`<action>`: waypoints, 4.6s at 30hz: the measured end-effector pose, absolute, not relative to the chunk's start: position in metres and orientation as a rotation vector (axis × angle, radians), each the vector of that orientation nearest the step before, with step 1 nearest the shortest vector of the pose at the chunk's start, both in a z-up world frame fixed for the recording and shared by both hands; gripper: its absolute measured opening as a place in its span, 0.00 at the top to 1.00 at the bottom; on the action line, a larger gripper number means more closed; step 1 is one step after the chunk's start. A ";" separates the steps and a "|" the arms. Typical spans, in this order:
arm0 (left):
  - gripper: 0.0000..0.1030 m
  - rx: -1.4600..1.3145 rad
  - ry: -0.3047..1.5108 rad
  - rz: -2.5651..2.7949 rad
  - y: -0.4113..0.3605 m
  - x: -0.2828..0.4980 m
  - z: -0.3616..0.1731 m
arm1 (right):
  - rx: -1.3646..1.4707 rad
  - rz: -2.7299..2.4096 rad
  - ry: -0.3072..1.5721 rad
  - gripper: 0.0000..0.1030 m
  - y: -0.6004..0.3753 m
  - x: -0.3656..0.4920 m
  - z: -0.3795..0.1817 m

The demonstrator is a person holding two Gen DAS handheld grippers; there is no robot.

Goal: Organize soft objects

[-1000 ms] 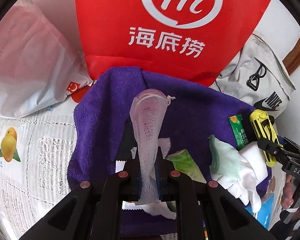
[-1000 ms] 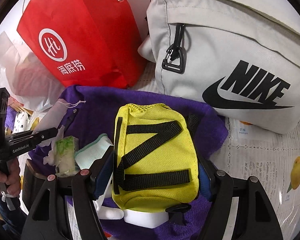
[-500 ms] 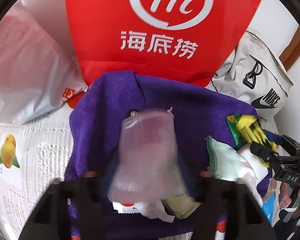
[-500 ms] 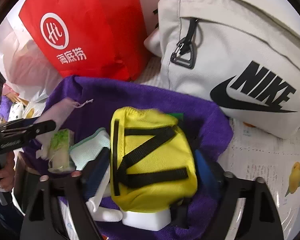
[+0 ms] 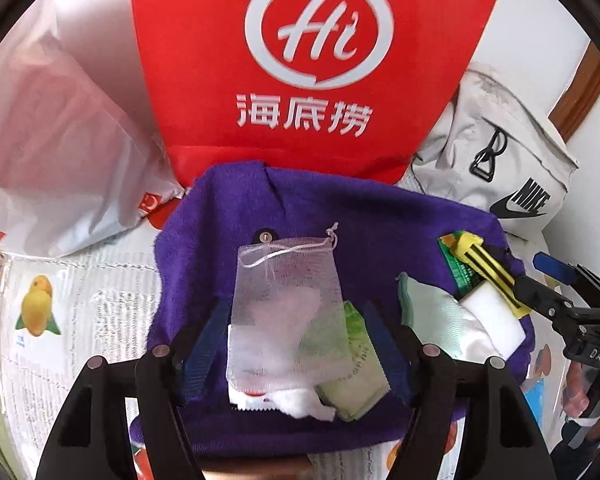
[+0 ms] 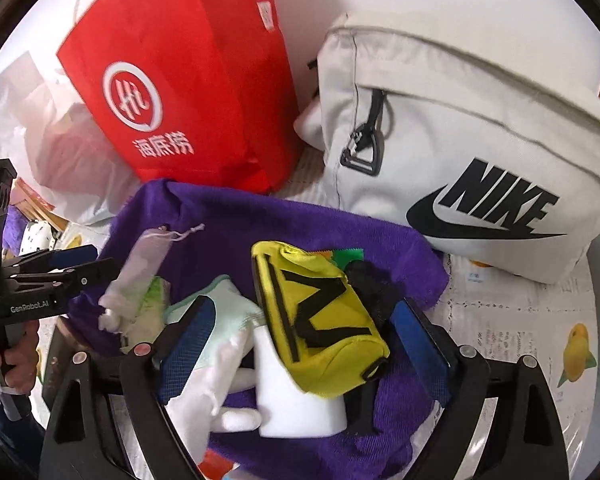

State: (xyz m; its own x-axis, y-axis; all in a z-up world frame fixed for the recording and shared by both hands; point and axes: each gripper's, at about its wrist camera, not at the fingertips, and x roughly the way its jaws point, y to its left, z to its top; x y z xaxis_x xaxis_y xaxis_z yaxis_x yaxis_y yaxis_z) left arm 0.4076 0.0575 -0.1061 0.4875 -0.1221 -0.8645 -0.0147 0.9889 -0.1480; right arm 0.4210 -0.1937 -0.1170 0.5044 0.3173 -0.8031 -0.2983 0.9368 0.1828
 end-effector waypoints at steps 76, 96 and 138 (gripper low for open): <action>0.02 -0.020 0.725 0.023 -0.012 0.015 0.002 | 0.115 0.225 0.677 0.01 -0.246 0.025 -0.033; 0.02 -0.019 0.736 0.026 -0.011 0.016 0.000 | 0.096 0.237 0.683 0.01 -0.241 0.025 -0.035; 0.02 -0.025 0.736 0.025 -0.011 0.010 0.001 | 0.079 0.259 0.673 0.01 -0.232 0.018 -0.030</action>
